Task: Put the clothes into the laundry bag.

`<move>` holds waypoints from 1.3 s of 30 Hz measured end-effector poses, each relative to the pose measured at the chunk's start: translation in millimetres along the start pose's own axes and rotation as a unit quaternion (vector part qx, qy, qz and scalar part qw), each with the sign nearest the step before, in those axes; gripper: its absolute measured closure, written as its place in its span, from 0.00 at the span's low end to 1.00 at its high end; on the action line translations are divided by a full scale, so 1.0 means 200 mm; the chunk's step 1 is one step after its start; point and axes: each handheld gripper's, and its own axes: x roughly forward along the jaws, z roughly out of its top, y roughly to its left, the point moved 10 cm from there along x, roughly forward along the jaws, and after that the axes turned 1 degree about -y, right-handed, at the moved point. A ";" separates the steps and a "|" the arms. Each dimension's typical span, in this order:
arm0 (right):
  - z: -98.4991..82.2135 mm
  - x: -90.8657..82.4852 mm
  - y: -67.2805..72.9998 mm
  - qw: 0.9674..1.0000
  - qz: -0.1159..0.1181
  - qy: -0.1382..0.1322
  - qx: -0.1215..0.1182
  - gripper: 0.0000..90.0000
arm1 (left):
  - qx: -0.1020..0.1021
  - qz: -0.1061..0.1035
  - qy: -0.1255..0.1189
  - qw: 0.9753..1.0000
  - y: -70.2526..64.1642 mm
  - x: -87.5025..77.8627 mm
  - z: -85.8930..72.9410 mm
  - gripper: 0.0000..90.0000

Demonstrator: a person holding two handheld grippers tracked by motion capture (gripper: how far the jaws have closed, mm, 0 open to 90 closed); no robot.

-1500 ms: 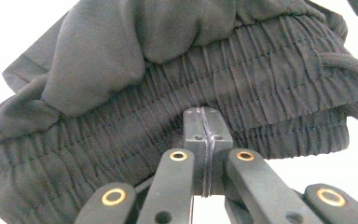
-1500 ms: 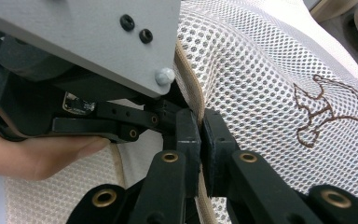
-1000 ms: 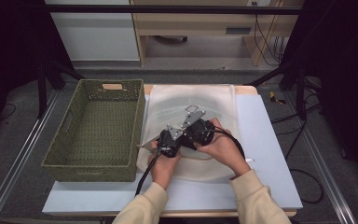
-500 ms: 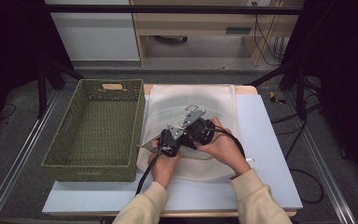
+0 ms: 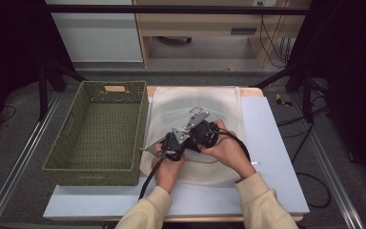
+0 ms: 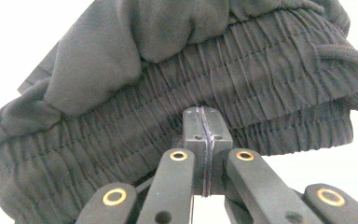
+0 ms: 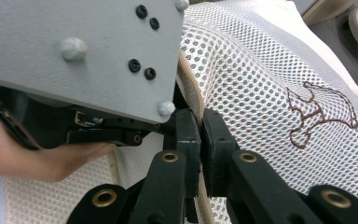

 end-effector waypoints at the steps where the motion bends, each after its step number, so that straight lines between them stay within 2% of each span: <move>1: 0.00 0.00 0.00 1.000 -0.001 0.001 -0.002 0.97 | -0.002 -0.001 -0.001 1.000 0.00 0.00 0.00 1.00; 8: 0.00 0.01 0.00 1.000 0.000 -0.001 0.000 0.97 | 0.001 -0.012 -0.008 1.000 -0.04 -0.03 -0.01 1.00; 13: 0.01 0.01 0.00 1.000 0.000 -0.001 -0.003 0.97 | 0.006 -0.018 -0.026 0.999 -0.09 -0.06 0.00 1.00; 16: 0.01 0.00 -0.01 1.000 -0.001 -0.001 -0.001 0.97 | 0.013 -0.014 -0.038 0.999 -0.11 -0.07 0.01 1.00; 19: 0.01 0.00 0.00 1.000 0.001 -0.003 0.000 0.97 | 0.017 -0.017 -0.039 0.999 -0.13 -0.06 0.01 1.00; 25: 0.01 0.00 -0.01 1.000 0.003 -0.005 0.003 0.97 | 0.025 -0.014 -0.039 0.999 -0.13 -0.06 0.01 1.00; 34: 0.00 0.00 -0.01 1.000 0.004 -0.003 0.005 0.97 | 0.025 -0.013 -0.043 0.999 -0.13 -0.06 0.02 1.00; 38: 0.00 0.00 -0.01 1.000 0.005 0.000 0.001 0.97 | 0.017 -0.007 -0.050 0.999 -0.12 -0.05 0.02 1.00; 39: 0.00 0.00 -0.01 1.000 0.005 -0.001 0.002 0.97 | 0.009 -0.005 -0.049 0.999 -0.11 -0.05 0.02 1.00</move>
